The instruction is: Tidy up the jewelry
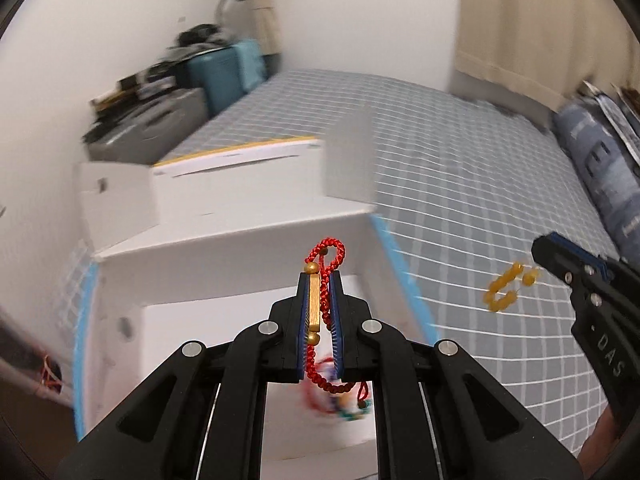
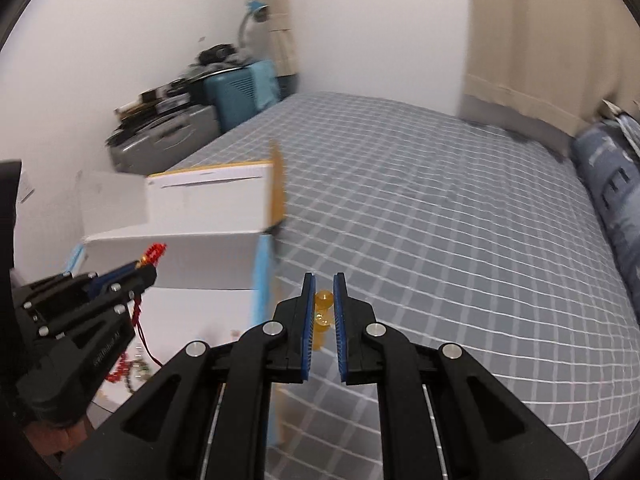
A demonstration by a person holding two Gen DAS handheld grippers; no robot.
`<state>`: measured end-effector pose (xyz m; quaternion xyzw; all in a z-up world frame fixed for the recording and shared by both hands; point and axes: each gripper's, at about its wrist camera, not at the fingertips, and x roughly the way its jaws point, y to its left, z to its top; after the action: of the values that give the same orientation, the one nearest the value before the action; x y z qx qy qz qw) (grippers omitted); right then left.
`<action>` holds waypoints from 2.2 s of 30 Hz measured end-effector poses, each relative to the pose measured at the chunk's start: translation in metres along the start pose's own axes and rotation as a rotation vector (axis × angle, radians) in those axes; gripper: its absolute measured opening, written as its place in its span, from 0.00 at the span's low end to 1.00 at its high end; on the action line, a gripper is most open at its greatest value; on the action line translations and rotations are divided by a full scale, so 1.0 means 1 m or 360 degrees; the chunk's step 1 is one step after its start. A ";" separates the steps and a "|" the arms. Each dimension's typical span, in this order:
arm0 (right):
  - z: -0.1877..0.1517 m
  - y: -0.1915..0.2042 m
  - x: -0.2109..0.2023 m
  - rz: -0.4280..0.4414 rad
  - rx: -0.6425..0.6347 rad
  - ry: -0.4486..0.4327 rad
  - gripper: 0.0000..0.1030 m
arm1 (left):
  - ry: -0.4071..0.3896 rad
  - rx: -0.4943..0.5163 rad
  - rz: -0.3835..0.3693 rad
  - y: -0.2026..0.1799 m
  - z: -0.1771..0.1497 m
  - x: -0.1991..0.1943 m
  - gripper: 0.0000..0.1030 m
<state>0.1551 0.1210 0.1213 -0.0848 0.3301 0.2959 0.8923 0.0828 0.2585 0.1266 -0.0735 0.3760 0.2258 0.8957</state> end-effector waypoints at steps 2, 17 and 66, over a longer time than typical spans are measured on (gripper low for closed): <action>0.000 0.020 0.003 0.0036 -0.0024 0.0003 0.08 | 0.0005 -0.0028 0.0027 0.019 -0.004 -0.001 0.09; -0.028 0.125 0.060 0.0181 -0.0142 0.0177 0.08 | 0.0152 -0.0208 0.0132 0.113 -0.048 0.023 0.09; -0.113 0.103 -0.047 -0.0005 -0.0090 -0.0108 0.93 | -0.0205 -0.0225 0.0161 0.112 -0.143 -0.089 0.95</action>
<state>0.0058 0.1438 0.0692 -0.1003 0.2912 0.3065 0.9007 -0.1156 0.2839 0.0925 -0.1028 0.3041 0.3010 0.8980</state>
